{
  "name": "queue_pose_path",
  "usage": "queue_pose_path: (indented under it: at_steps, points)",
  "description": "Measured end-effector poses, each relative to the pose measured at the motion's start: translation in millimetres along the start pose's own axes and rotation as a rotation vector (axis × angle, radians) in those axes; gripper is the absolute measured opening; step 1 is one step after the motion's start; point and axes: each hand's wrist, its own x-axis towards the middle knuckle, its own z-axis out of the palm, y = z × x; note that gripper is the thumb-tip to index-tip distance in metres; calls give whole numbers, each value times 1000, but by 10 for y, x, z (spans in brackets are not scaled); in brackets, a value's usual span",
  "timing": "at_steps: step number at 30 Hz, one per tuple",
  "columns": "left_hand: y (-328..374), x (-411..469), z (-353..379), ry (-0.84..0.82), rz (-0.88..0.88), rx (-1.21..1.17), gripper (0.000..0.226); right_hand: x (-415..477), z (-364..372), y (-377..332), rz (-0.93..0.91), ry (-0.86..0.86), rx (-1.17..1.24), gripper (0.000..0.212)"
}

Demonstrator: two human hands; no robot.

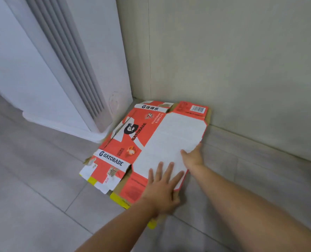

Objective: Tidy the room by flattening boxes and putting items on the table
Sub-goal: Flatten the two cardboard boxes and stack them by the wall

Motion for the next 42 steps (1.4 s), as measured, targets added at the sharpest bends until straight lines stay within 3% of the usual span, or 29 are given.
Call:
queue_pose_path:
  at_steps: [5,10,13,19,25,32,42]
  points:
    - [-121,212,461,-54,20,31,75,-22,153,636,-121,-107,-476,63]
    - [-898,-38,792,-77,-178,109,76,-129,276,1045,-463,-419,-860,64]
    - [-1206,-116,829,-77,-131,187,75,-196,409,1124,-521,-596,-1037,73]
    - [-1536,-90,805,-39,-397,86,69,-259,644,1150,-425,-617,-1120,84]
    - [-1693,92,656,-168,-385,86,69,-143,808,1036,-350,-582,-1148,81]
    - [-1886,406,520,-169,-438,2,76,200,903,810,-332,-571,-1266,111]
    - [-2005,841,376,-320,-507,-37,97,575,1045,642,-280,-619,-1287,129]
